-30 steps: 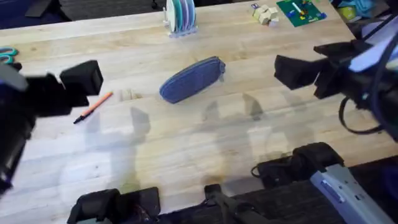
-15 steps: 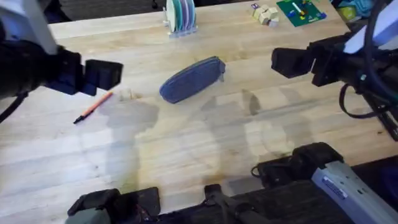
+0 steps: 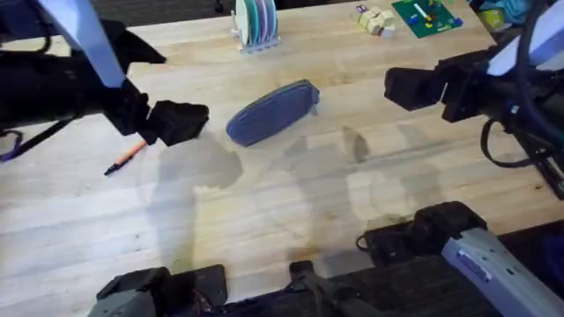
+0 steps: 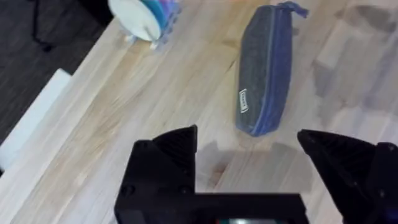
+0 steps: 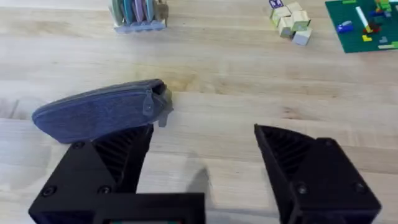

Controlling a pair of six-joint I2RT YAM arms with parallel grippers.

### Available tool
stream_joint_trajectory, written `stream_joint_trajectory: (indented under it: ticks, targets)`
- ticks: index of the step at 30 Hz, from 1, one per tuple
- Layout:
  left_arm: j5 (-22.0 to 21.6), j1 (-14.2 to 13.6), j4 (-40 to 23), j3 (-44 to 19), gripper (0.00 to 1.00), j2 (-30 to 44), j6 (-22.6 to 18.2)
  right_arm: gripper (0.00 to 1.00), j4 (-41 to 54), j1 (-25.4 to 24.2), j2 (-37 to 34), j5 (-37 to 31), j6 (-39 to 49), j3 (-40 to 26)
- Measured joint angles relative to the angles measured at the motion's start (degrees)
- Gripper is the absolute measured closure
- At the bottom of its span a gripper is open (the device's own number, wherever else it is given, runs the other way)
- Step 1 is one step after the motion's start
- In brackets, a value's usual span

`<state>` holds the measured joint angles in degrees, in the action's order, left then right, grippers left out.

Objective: Unzip the bag, pick up the pens from the table one at a time and place them inside, then zip the bag closed.

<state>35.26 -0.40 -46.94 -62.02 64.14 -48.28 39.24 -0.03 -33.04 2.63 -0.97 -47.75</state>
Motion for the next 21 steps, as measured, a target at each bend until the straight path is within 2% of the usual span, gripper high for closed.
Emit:
stream_joint_trajectory:
  ticks: [9,14,21]
  targets:
    - [8.7,0.0,-0.2,0.0,0.007,6.7,-5.7,0.004,0.0,0.0,0.0,0.0,0.1,0.0]
    - [10.1,-1.0,-1.9,0.0,0.007,10.1,-6.8,0.004,0.0,0.0,0.0,0.0,0.1,0.0]
    - [10.2,-4.5,-1.8,0.0,0.008,16.1,-7.5,0.004,0.0,0.0,0.0,0.0,0.1,0.0]
